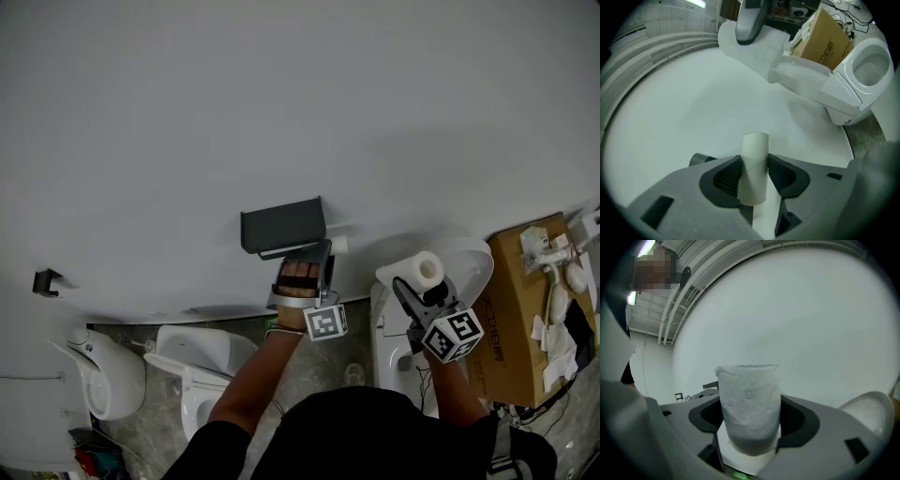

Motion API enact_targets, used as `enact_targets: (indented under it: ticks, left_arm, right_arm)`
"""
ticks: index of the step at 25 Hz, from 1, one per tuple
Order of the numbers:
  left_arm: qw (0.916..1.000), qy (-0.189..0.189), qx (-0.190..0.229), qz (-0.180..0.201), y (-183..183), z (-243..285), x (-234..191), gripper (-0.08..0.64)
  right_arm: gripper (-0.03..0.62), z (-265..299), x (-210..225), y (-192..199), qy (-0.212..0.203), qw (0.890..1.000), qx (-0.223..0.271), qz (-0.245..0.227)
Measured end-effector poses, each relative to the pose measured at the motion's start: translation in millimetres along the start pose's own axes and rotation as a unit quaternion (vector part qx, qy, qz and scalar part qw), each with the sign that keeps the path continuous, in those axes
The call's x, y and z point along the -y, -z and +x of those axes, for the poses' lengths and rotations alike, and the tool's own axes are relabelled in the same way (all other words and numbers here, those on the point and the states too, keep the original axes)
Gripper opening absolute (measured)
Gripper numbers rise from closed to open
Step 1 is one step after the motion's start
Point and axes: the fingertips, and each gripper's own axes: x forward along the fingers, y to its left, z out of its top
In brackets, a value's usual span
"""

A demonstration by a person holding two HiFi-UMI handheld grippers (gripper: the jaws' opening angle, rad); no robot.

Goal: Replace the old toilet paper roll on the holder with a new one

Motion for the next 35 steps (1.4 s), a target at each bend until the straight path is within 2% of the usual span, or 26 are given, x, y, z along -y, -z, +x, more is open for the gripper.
enact_targets:
  ticks: [9, 13, 20, 28, 35]
  left_arm:
    - [0.9996, -0.010, 0.025, -0.003, -29, 7, 0, 0.176]
    - [0.9991, -0.016, 0.038, 0.011, -41, 9, 3, 0.176]
    - [0.9992, 0.010, 0.037, -0.001, -48, 3, 17, 0.176]
    - [0.9990, 0.034, 0.025, -0.013, -33, -14, 38, 0.176]
    - [0.9989, 0.037, 0.008, -0.028, 12, -35, 44, 0.176]
  right_arm:
    - [0.318, -7, 24, -10, 0.023, 1.000, 0.004, 0.011]
    - [0.318, -7, 33, -14, 0.027, 0.999, 0.010, 0.021]
    - [0.318, -9, 43, -27, 0.028, 0.999, 0.023, 0.034]
    - [0.318, -4, 33, -27, 0.021, 0.999, 0.025, 0.041]
    - [0.318, 19, -5, -16, 0.014, 0.998, 0.026, 0.054]
